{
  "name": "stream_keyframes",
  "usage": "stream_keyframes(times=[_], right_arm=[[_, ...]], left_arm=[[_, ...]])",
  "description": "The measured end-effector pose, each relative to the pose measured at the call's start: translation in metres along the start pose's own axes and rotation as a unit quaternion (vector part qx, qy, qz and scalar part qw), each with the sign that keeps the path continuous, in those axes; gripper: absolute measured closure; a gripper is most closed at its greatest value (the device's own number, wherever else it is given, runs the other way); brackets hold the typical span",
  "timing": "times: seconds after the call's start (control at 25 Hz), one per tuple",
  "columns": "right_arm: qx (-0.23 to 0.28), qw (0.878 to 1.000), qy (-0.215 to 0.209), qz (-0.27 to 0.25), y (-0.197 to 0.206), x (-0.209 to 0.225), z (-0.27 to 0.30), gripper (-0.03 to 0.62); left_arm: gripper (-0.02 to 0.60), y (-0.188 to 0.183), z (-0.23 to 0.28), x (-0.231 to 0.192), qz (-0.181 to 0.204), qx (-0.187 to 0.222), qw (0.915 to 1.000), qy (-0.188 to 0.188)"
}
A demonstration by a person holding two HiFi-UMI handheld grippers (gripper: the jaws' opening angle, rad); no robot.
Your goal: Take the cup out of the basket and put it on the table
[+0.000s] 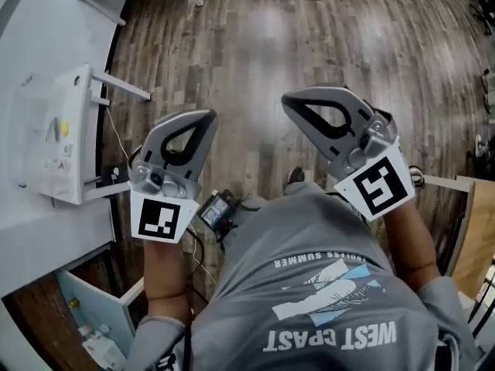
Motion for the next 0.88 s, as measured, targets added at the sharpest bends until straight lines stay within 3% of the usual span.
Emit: stream_keyframes(times=[0.4,0.88], right_arm=[[0.016,0.999,-0.024,0.016,0.025,0.052,0.054,0.583],[-0.020,1.000,-0.016,0.001,0.033,0.098,0.148,0.583]], left_arm=[[0.574,0.029,0.039,-0.053,-0.014,-0.034,0.9993,-0.010],[0.574,0.109,0.049,-0.135,-0.026,-0.004,0.9994,-0.024]])
Point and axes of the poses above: the fingertips, and each gripper's own axes: z forward along the fingers, x to its right, y out of its underside, the point moved 10 cm from there along -z, backward along the fingers, and after that the axes turned 5 degrees about y, right-handed, at the moved point
